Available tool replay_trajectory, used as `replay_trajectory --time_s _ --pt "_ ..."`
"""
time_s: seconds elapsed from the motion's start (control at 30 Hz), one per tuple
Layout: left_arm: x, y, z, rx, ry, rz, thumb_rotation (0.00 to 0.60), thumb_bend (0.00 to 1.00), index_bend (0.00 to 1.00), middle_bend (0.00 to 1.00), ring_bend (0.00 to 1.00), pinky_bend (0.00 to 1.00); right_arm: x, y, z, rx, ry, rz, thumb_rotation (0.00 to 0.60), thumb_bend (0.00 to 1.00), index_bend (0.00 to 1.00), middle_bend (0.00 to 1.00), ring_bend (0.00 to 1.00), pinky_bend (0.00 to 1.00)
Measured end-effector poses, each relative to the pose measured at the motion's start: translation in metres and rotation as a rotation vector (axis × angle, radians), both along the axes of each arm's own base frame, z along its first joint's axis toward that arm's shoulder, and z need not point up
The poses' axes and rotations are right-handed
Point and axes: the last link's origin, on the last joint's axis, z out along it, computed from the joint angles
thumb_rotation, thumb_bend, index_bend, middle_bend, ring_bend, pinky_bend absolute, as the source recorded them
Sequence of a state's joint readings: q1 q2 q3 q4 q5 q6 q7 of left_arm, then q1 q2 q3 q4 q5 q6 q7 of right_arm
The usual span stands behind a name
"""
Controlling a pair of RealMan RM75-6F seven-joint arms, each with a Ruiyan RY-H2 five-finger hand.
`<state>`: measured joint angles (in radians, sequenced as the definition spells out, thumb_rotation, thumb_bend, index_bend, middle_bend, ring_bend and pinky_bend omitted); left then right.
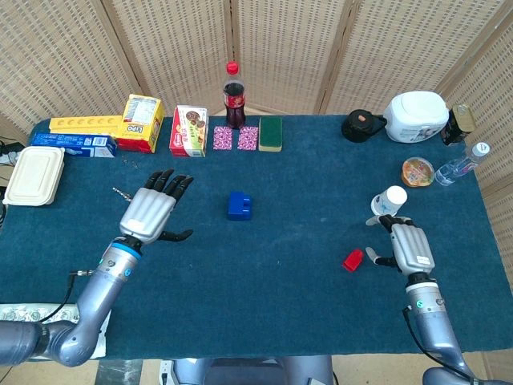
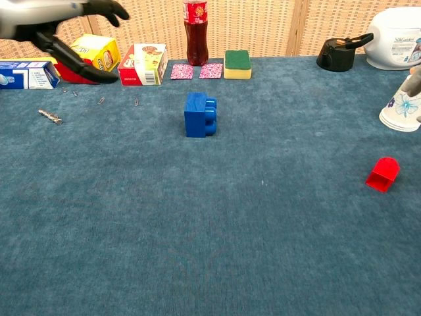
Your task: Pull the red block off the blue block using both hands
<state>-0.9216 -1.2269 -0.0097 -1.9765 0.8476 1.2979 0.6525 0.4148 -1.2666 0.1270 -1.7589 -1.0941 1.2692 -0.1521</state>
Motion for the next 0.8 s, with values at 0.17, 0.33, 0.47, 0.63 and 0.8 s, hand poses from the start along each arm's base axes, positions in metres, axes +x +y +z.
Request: replay_trajectory --time_s 0.17,0.33,0.47,0.63,0.8 --pt "-0.031 -0.023 0.020 0.061 0.004 -0.001 0.346 0.22 0.08 0.14 0.00 0.10 -0.012 0.005 0.005 -0.043 0.047 0.003 0.599 0.32 0.36 0.35 0.35 0.22" --pt "-0.066 -0.055 0.040 0.132 -0.041 0.027 0.345 0.22 0.08 0.14 0.00 0.09 -0.028 0.022 0.010 -0.086 0.099 0.011 0.600 0.32 0.38 0.35 0.35 0.22" --pt "-0.097 -0.087 0.055 0.188 -0.090 0.063 0.349 0.22 0.08 0.14 0.00 0.09 -0.036 0.036 0.012 -0.107 0.111 0.011 0.597 0.32 0.38 0.36 0.35 0.22" --pt "-0.128 -0.120 0.068 0.253 -0.123 0.131 0.353 0.22 0.08 0.14 0.00 0.09 -0.044 0.052 0.015 -0.135 0.125 0.008 0.599 0.32 0.39 0.36 0.35 0.22" --pt "-0.153 -0.151 0.073 0.268 -0.183 0.236 0.354 0.22 0.08 0.14 0.00 0.09 -0.045 0.063 0.019 -0.148 0.129 0.003 0.599 0.32 0.39 0.36 0.35 0.22"
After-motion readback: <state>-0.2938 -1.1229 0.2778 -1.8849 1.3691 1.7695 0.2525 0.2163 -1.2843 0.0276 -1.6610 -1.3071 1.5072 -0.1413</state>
